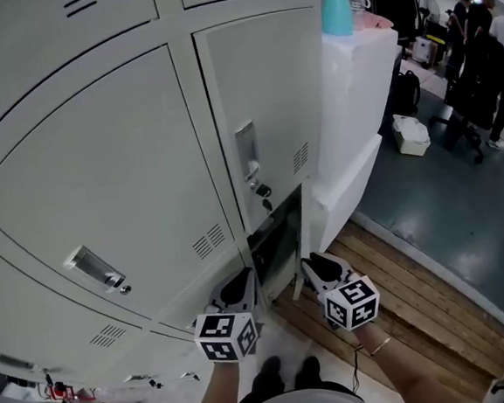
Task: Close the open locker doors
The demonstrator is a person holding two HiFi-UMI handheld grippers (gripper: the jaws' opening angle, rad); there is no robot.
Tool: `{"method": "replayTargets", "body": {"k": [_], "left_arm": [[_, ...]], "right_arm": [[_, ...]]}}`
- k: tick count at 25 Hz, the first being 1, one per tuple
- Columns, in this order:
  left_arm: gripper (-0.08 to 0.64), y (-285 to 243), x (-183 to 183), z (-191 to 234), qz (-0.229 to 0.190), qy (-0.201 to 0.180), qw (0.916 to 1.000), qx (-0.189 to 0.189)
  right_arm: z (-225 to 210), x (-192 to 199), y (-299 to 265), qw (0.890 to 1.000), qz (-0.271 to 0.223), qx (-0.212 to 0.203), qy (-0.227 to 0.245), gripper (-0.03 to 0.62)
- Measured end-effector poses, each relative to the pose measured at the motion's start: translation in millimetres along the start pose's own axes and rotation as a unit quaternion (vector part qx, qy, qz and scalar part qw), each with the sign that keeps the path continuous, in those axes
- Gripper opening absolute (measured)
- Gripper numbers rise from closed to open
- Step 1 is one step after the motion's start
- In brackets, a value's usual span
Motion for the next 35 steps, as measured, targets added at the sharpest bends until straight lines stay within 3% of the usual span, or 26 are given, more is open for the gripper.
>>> {"method": "replayTargets", "body": {"k": [16, 35], "left_arm": [[0.023, 32, 1, 46, -0.005, 0.023, 0.9983, -0.053], [0.023, 29, 2, 67, 0.001, 0.032, 0.9973, -0.066]], "right_arm": [[35, -13, -61, 0.999, 0.006, -0.046, 0.013, 0.087], [54, -20, -125, 0.997, 0.012, -0.073, 0.023, 0.083]]}}
Point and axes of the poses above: the fingertips, and each gripper's own axes: y backward along the fingers, z to its left, x out of its underside, the point moved 1 cm from there along y, backward along the fingers, and after that the axes turned 13 degrees about y, right-handed, at the moved point
